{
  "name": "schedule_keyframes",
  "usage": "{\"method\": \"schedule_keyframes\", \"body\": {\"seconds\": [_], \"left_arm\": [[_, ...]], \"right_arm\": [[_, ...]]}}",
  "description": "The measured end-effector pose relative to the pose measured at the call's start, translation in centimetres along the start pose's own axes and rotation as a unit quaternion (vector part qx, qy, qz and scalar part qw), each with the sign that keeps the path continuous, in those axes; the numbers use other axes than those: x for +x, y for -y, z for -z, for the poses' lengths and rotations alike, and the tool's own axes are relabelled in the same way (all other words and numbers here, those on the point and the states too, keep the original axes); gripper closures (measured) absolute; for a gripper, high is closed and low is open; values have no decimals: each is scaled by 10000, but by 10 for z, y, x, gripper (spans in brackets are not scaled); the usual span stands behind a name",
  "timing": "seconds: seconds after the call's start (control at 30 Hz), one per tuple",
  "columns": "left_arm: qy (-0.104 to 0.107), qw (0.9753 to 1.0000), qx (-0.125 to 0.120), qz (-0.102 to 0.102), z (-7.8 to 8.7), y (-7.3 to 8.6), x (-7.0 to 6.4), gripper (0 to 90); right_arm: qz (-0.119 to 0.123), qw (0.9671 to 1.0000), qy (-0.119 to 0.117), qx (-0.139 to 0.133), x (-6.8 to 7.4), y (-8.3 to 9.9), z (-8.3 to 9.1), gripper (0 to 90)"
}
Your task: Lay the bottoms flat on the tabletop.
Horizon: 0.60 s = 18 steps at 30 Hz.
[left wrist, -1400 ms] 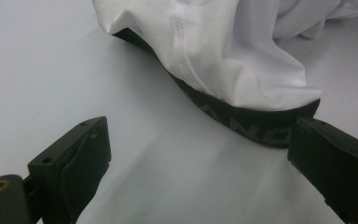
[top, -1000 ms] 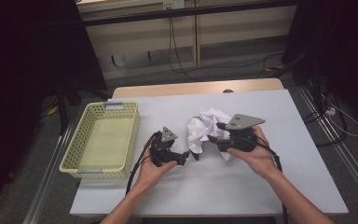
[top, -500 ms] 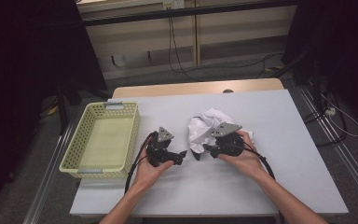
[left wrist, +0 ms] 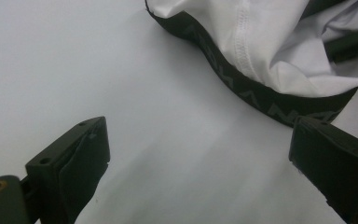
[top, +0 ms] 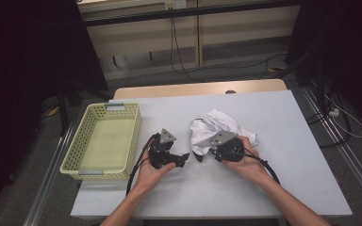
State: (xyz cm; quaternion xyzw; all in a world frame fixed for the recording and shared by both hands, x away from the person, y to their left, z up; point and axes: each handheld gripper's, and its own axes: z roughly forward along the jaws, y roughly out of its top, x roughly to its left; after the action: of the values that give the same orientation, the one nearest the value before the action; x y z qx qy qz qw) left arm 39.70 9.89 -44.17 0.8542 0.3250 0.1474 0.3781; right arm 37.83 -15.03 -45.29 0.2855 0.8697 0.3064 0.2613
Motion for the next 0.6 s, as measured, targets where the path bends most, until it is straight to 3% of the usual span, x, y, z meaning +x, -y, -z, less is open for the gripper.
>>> {"method": "schedule_keyframes", "body": {"seconds": [0.2,0.37,0.47,0.6], "left_arm": [[96,9999,-13,-57,0,-1,-4,64],[98,9999,-35,-53,0,-1,-3,64],[89,9999,-33,-57,-1,-1,-3,60],[97,9999,-9,-86,-2,-1,-5,60]], "right_arm": [[-393,9989,-187,-186,-7,4,8,879],[-782,9939,-267,-736,-18,-8,33,892],[-822,9913,-196,-1005,-25,-15,50,893],[-857,9895,-53,-1162,-34,-16,63,892]]}}
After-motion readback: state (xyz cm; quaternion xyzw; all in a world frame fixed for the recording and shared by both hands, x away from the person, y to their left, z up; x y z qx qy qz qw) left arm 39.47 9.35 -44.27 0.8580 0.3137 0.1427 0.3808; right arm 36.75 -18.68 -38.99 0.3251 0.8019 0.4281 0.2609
